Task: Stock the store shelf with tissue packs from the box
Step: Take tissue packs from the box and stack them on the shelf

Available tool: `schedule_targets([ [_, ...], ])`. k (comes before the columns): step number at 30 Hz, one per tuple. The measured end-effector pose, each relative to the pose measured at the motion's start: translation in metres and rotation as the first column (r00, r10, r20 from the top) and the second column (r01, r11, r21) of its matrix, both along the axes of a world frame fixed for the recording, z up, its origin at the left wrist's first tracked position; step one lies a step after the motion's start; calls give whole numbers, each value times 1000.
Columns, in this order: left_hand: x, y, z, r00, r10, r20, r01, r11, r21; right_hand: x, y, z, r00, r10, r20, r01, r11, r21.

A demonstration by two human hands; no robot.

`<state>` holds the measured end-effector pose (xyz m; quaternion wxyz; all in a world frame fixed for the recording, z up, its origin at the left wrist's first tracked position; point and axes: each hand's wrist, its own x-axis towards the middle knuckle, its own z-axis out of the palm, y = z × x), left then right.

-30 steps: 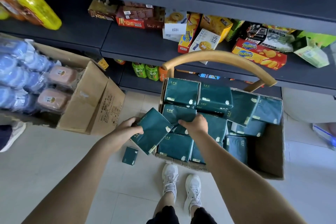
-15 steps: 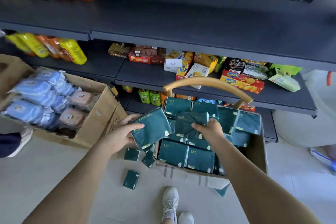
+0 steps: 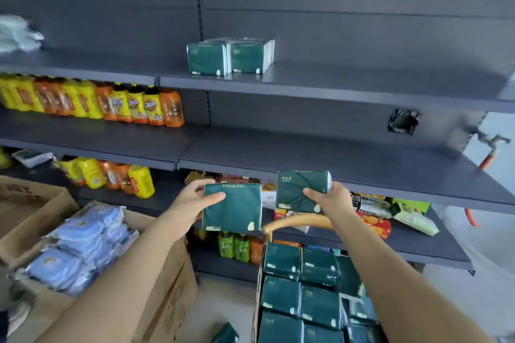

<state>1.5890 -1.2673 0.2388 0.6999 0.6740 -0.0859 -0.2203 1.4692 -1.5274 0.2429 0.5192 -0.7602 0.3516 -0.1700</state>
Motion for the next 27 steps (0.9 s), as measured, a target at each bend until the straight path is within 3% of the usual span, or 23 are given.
schedule_targets([
  [13,163,27,124,952,-40,304,80,990,-120,115,59,127,939,-184,290,205,978,-43],
  [27,265,-18,164,907,-38,420,115,981,-160,260,8,188,931,-91,353,152,977,-148],
])
